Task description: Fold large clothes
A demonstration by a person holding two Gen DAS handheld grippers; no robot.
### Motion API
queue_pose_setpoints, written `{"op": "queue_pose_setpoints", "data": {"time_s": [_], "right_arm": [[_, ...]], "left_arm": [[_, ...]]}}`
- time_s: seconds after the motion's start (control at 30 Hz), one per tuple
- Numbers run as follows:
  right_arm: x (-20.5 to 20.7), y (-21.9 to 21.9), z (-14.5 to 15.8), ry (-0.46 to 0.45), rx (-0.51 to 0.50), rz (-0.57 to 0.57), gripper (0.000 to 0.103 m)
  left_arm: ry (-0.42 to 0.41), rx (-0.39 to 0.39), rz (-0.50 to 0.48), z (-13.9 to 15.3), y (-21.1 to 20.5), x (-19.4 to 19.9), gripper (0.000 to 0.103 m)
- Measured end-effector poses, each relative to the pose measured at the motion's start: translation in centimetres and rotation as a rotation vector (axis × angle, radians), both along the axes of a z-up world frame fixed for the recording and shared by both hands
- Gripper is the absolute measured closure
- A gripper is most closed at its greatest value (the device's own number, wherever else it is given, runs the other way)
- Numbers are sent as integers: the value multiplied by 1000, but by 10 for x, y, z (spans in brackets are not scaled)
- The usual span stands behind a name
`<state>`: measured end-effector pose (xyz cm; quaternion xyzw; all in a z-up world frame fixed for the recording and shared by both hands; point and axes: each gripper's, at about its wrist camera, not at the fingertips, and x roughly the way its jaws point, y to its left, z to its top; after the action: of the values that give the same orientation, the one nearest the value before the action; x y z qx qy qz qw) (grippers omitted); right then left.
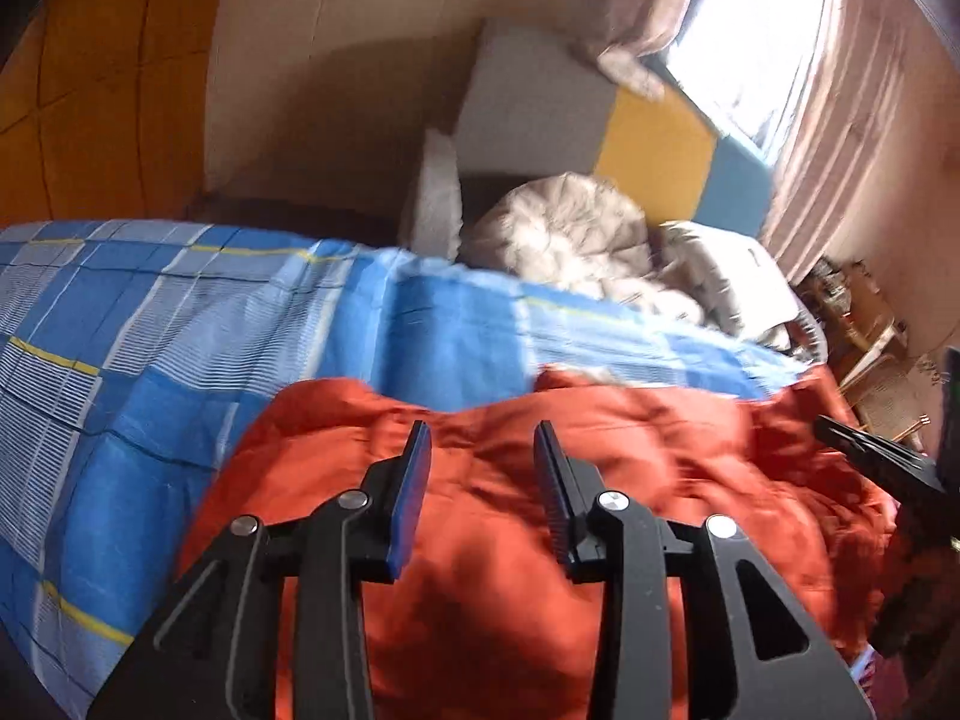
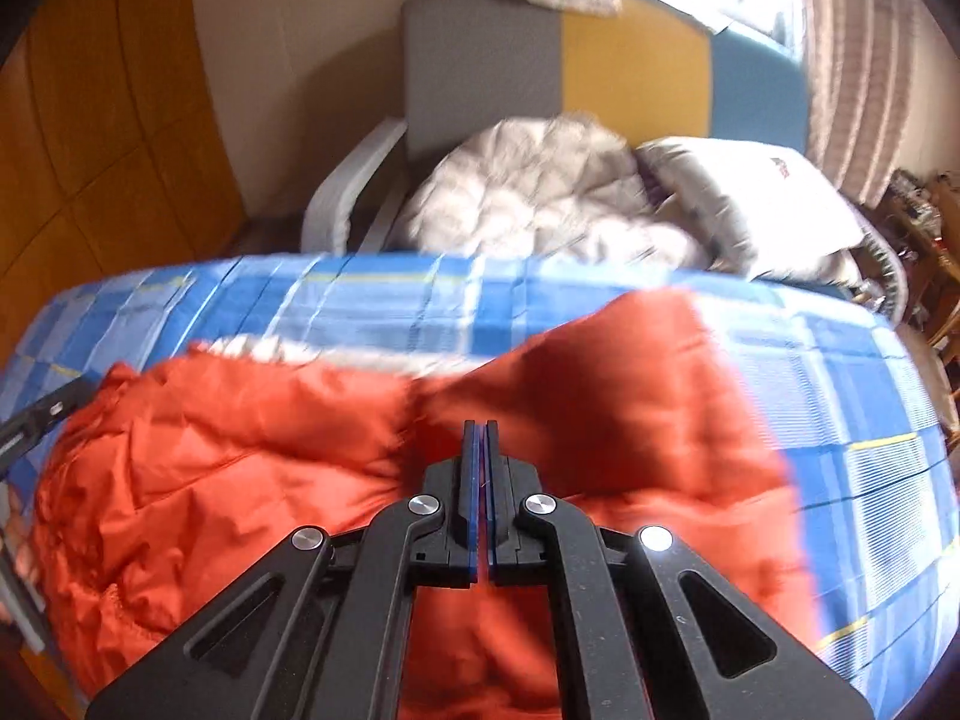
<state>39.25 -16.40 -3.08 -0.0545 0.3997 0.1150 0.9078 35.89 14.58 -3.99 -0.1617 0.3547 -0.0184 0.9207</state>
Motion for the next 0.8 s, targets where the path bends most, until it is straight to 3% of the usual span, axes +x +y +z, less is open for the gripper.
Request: {"op": "queue_pose_setpoints", "data": {"time_s": [0.13,0.3,0.57,0.8], "right_arm": [[8,-32,-6,16,2,-75,102],[15,-51,-33,78,18,-111,103],[26,-60,-72,151,60,-131,103],[29,-54,-85,137,40,-135,103]], "left_arm": [[-26,8,-48,7,-35,-10,63],[38,49,-71,-13,-61,-2,63],[74,74,-86,-37,-62,10,62],[62,42,-85,-47,-60,13,62]]}}
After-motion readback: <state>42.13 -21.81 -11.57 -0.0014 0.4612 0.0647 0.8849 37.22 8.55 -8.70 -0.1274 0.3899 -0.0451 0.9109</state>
